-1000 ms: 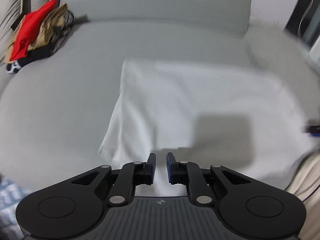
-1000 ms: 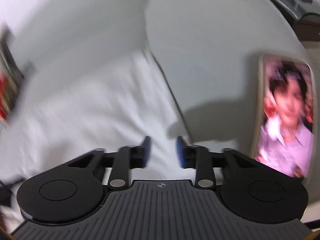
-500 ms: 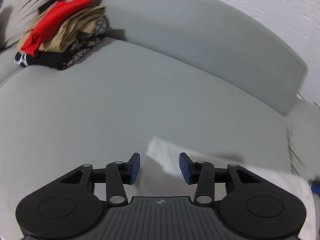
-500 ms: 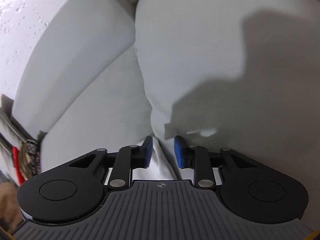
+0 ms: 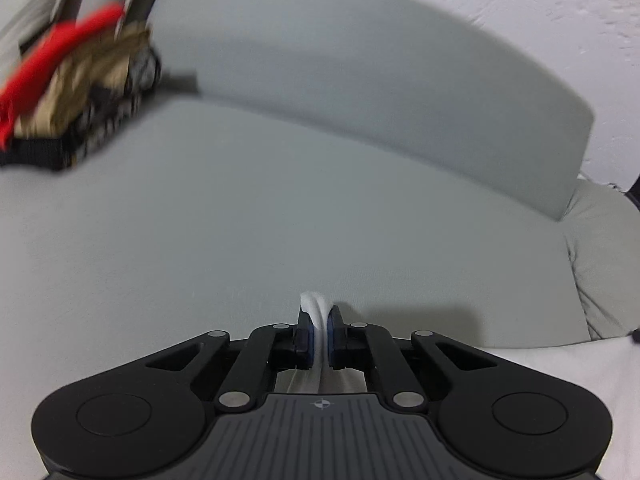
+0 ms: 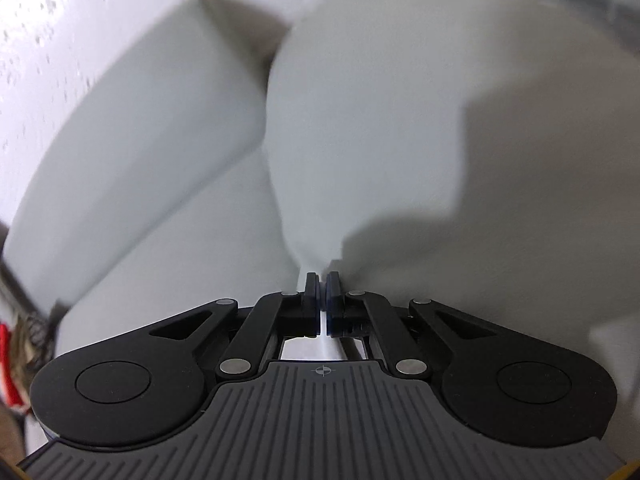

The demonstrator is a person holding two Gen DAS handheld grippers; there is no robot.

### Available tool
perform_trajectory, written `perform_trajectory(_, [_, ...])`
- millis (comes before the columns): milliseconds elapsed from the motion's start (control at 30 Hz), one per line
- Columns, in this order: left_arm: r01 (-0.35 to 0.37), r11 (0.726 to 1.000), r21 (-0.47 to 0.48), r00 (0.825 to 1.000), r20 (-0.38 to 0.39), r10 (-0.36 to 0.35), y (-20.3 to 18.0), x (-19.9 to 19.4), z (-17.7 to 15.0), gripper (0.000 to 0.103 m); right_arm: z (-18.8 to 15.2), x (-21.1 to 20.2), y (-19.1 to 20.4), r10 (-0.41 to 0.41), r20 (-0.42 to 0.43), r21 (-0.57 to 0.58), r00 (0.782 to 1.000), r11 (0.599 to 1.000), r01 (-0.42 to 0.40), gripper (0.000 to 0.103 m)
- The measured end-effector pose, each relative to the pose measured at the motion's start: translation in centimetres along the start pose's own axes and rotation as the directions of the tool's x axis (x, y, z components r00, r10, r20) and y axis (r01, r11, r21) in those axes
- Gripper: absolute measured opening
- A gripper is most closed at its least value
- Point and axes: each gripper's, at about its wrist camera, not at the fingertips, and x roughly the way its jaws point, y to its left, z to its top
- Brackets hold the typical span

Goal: Fold clothes

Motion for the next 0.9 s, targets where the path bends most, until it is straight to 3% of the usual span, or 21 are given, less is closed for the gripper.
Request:
perform_trajectory(100, [-0.039,0.999,-0.006,0.998,-0.040,0.039,0.2,1.6,-0.8,0.008,-1.1,1.1,0.7,-0.046,-0.002,-0.107,0.999,0.993,0.045,0.002])
perform_trajectory(167, [-0.065,0.998,-0.001,0.997,-0.042,0.065,0.3,2.0,-1.3,0.018,-1.3,1.5,1.2,-0.054,-0.012,-0.156,0.998,0.986,0.052,0.003])
perform_trajectory(300, [-0.103,0.994,-0.042,0.993,-0.056,0.101,0.7,0.2,-0.6,0.030,-0.4,-1.2,1.3,-0.011,-0.025,-0.132,1.000,0.991,0.008,0.040])
perform_trajectory(367, [-0.123,0.991,-0.058,0.992,-0.031,0.121,0.9,-2.2,-0.5,0.035,-0.3,-3.3,1.1,0.012,-0.024,-0.131,1.000,0.991,-0.015,0.043])
perform_trajectory(433, [-0.088,0.995,-0.054,0.996,-0.012,0.087,0.7,-4.6,-0.9,0.035,-0.8,-5.0,0.8,0.041,-0.065,-0.143,0.997,0.988,-0.050,0.041])
perform_trajectory(500, [-0.025,0.999,-0.035,0.999,-0.021,0.024,-0.4,-7.0,-1.9,0.030,-2.1,-5.3,1.4,0.076,-0.155,-0.173,0.985,0.980,-0.103,0.015])
perform_trajectory(567, [0.074,0.997,0.002,0.994,-0.085,-0.073,-2.3,-7.9,-3.5,0.016,-4.2,-4.6,2.4,0.135,-0.282,-0.201,0.950,0.960,-0.197,0.013])
perform_trajectory(633, [0.172,0.984,0.038,0.971,-0.173,-0.163,-4.3,-7.5,-5.2,0.015,-6.3,-3.5,2.9,0.178,-0.397,-0.192,0.900,0.943,-0.271,0.011])
perform_trajectory(667, [0.159,0.984,0.076,0.972,-0.186,-0.143,-4.8,-7.5,-5.9,0.015,-7.2,-2.9,2.8,0.181,-0.442,-0.177,0.878,0.942,-0.284,0.005])
perform_trajectory(700, [0.117,0.986,0.122,0.979,-0.181,-0.093,-5.1,-7.6,-6.6,0.012,-7.6,-3.0,2.4,0.158,-0.418,-0.194,0.895,0.946,-0.258,0.000])
perform_trajectory(733, [0.073,0.983,0.167,0.984,-0.173,-0.044,-5.3,-7.8,-7.2,0.012,-7.4,-3.5,1.9,0.082,-0.359,-0.239,0.930,0.955,-0.177,0.000])
perform_trajectory(767, [0.030,0.977,0.211,0.986,-0.164,0.005,-5.6,-8.0,-7.8,0.012,-7.5,-4.4,1.2,-0.059,-0.279,-0.303,0.958,0.953,-0.029,0.000])
perform_trajectory(833, [-0.091,0.955,0.282,0.981,-0.138,0.135,-5.9,-8.6,-8.6,0.011,-6.8,-6.2,-0.9,-0.097,-0.229,-0.273,0.969,0.962,0.032,0.000])
perform_trajectory(867, [-0.164,0.942,0.294,0.969,-0.128,0.209,-5.5,-9.2,-8.6,0.011,-6.4,-7.1,-1.7,-0.094,-0.241,-0.225,0.966,0.974,0.039,0.000])
perform_trajectory(900, [-0.194,0.939,0.285,0.963,-0.130,0.238,-5.0,-9.8,-8.5,0.011,-6.3,-8.1,-1.8,-0.094,-0.244,-0.204,0.965,0.978,0.044,0.000])
